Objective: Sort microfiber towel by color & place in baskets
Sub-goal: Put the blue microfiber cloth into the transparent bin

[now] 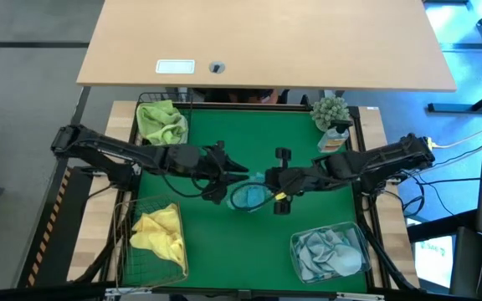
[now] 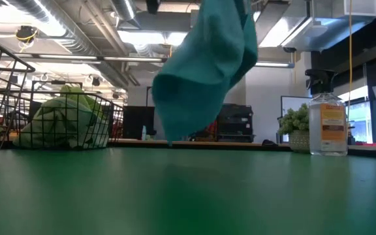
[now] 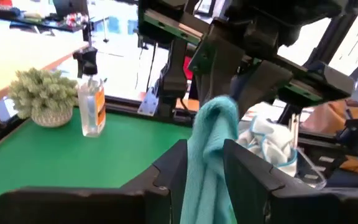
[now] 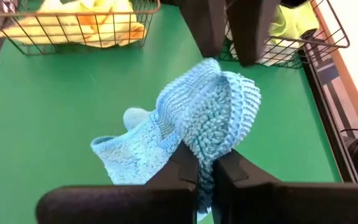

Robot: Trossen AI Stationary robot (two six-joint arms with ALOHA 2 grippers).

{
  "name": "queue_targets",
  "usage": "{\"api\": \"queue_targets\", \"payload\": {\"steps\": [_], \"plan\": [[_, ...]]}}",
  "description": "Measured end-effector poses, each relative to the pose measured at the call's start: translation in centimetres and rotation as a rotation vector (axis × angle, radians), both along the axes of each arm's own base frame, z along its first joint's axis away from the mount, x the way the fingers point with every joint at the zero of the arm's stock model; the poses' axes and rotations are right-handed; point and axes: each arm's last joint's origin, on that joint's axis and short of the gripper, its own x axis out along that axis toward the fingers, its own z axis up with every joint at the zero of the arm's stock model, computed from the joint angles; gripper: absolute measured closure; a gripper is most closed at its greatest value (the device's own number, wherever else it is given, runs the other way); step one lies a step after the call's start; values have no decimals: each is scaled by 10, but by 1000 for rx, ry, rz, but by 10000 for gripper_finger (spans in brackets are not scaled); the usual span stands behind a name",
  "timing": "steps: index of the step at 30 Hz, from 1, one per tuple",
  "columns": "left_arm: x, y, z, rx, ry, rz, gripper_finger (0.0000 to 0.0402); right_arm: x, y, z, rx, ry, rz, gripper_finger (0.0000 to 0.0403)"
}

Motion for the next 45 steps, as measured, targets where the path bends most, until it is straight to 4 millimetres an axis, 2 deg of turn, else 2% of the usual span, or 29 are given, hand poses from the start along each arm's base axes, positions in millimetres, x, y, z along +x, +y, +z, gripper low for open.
{"api": "queue_targets", "payload": {"steps": [4, 10, 20, 25, 30, 37, 45], "plan": [[-15, 0, 11, 0, 6, -12, 303, -10, 5, 16, 18, 11, 0, 397], [-38, 0, 17, -4, 93, -79, 303, -29, 20, 45, 59, -1, 2, 394], [-81, 6, 43, 10, 55, -93, 303, -76, 46, 99, 173, -31, 73, 394], [-103, 9, 52, 65, 49, -101, 303, -102, 58, 116, 293, -23, 91, 394], [-130, 14, 58, 71, 61, -92, 303, -124, 74, 121, 415, 28, 108, 396], [-168, 21, 67, 84, 39, -16, 303, -151, 91, 111, 445, 152, 71, 394], [-183, 24, 63, 58, 82, -9, 303, -176, 104, 106, 545, 255, -14, 393]]}}
